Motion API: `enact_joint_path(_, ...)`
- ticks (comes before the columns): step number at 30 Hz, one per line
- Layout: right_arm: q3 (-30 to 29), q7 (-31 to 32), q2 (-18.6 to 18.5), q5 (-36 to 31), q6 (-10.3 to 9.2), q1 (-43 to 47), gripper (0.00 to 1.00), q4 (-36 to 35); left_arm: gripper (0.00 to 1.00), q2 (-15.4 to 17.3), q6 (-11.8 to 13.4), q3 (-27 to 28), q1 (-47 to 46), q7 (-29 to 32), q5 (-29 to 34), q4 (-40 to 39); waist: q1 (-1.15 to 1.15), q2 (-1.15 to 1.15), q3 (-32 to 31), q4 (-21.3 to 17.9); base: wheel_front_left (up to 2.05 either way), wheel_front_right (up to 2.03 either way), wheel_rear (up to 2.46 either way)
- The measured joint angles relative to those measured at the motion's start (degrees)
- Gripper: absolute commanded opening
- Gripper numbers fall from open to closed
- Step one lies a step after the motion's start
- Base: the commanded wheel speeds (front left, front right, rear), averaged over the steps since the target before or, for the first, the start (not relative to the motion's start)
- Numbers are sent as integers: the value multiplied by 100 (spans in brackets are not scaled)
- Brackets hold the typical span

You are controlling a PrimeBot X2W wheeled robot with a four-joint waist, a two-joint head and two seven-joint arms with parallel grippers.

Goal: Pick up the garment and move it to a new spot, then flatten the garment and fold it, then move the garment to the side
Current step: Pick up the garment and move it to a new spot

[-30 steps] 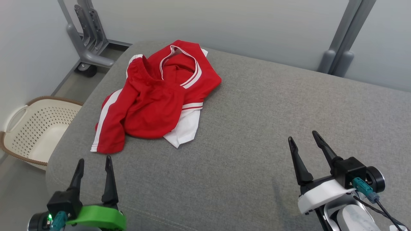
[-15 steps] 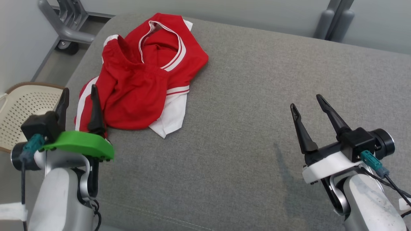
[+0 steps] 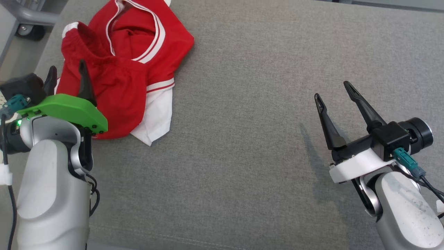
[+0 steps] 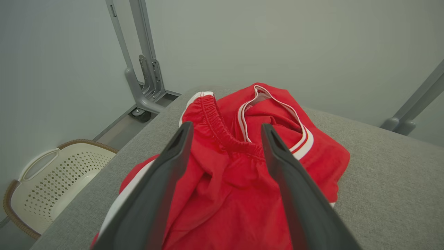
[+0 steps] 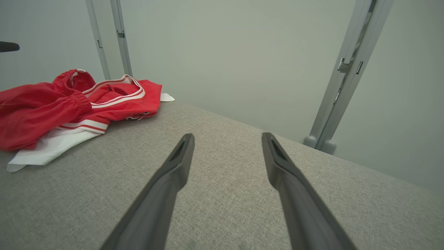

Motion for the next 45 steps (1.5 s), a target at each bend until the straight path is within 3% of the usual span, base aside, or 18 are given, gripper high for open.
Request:
enact_joint_path(15, 101, 8, -31, -21, 123, -326, 100, -53, 100, 14, 154, 76, -847, 461, 438, 1304, 0, 0, 747, -410, 0, 0, 0)
enact_joint_path(28, 197, 8, -25, -54, 177, -453, 100, 45, 100, 132, 171, 611, -1078, 425, 1017, 2199, 0, 0, 976, -510, 0, 0, 0)
enact_joint_path(29, 204, 8, -23, -54, 199, -455, 100, 60, 71, 131, 171, 646, -1083, 408, 1031, 2264, 0, 0, 979, -513, 0, 0, 0)
enact_joint_path(30, 213, 8, -23, -54, 203, -456, 100, 78, 31, 124, 171, 670, -1084, 401, 1039, 2304, 0, 0, 980, -516, 0, 0, 0)
enact_joint_path(31, 218, 8, -22, -54, 203, -459, 100, 98, 0, 118, 171, 692, -1094, 390, 1058, 2348, 0, 0, 980, -520, 0, 0, 0)
enact_joint_path(38, 181, 5, -3, -34, 203, -553, 100, 277, 0, 107, 171, 745, -1119, -92, 1187, 2524, 0, 0, 858, -544, 0, 0, 0)
enact_joint_path(45, 68, 4, 54, 111, 185, -552, 100, 476, 0, -18, 113, 354, -1238, -795, 1233, 2429, 0, 0, 579, -527, 0, 0, 0)
